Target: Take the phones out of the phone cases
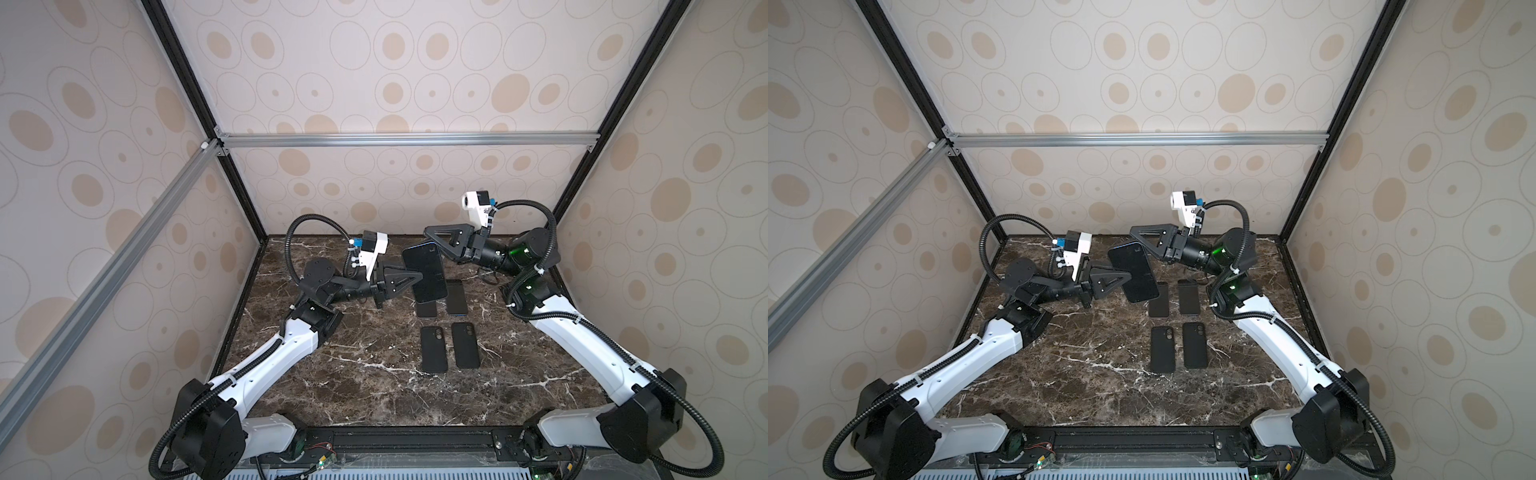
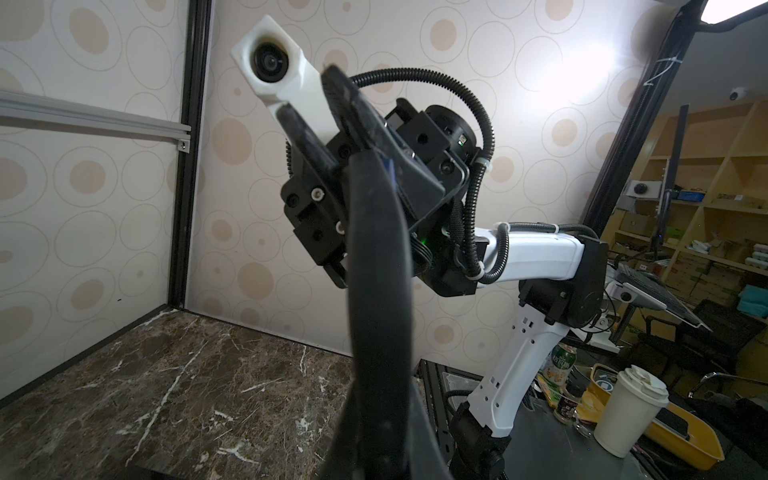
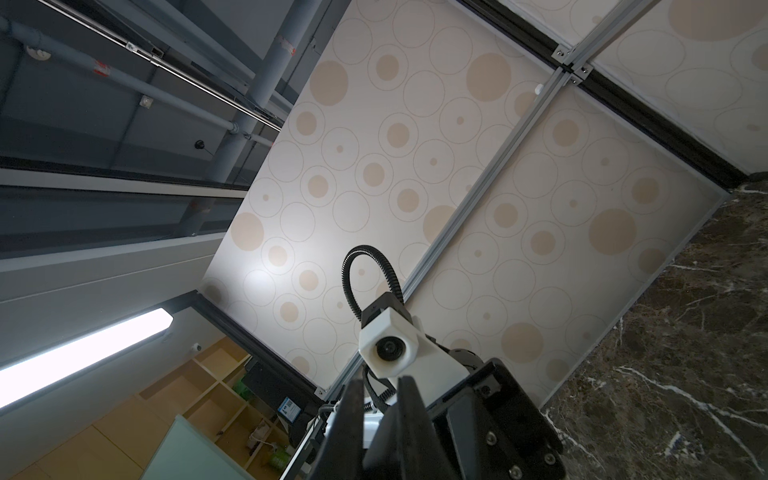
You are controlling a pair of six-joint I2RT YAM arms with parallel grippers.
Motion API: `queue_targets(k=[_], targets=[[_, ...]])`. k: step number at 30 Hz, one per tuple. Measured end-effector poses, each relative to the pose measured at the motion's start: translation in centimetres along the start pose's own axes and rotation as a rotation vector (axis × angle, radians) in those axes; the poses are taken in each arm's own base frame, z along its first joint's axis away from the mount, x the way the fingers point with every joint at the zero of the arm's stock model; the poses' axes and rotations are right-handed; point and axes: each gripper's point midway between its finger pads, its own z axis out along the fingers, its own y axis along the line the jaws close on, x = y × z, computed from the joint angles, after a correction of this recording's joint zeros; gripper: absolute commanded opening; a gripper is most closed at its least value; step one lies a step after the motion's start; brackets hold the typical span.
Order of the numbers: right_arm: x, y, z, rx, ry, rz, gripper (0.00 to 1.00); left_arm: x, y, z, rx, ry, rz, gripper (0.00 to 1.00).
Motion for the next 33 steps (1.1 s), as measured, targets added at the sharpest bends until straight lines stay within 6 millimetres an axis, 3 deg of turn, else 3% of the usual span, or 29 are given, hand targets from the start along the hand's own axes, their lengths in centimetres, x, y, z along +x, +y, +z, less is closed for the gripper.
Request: queue_targets(k=[8,16,20,23,27,33], targets=[[-0.4,-1.8,-0.1,0.041,-0.014,0.095,0.00,0.8,0.8,-0.1,-0.040,0.025,-0.008,0.00],[0.2,-6.1,-0.3,0.144,-0.026,0.241,0.00,1.3,-0.3,0.0,0.002,0.055,-0.007,0.00],[2.5,-10.4,-0.9,0.239,0.024,0.355,0.00,-2.0,-2.6,0.2,0.050,-0.038,0.143,0.00],[2.6,-12.5,-2.1,0.302,0.010,0.386,0.20,-4.5,-4.3,-0.2,0.053,-0.100,0.226,0.00],[0.1,-12.4,-5.4,0.399,-0.098,0.256,0.33,-6.0,-4.3,-0.6,0.001,-0.150,0.259,0.00],[-1.1,-8.3,-8.6,0.492,-0.212,-0.104,0.46,-6.8,-1.0,-1.1,-0.153,-0.200,0.189,0.00]])
